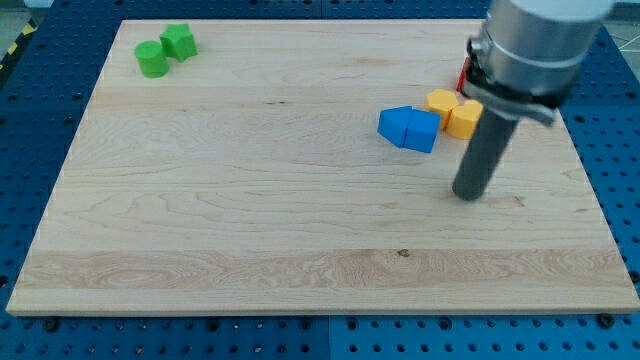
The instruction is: Touch the blue cube
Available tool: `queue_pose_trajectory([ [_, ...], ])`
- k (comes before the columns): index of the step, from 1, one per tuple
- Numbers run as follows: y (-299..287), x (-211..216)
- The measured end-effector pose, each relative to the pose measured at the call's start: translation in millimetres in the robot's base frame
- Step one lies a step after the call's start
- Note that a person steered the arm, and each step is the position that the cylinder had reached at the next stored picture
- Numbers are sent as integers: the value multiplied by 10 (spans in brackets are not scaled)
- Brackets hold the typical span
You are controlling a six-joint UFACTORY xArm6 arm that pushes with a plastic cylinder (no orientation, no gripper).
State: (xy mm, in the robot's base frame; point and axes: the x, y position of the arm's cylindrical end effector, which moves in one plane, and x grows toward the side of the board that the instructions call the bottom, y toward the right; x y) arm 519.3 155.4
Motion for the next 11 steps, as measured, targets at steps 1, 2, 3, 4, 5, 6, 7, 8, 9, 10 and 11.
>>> queue_pose_trajectory([
  [1,-332,133],
  [2,-805,104],
  [3,-1191,30],
  [4,-1316,-159],
  [5,-1194,-338],
  [6,-1169,-383],
  [7,-1059,-515],
  [8,-962,-554],
  [9,-696,-708],
  [10,-528,-801],
  [11,-497,-801],
])
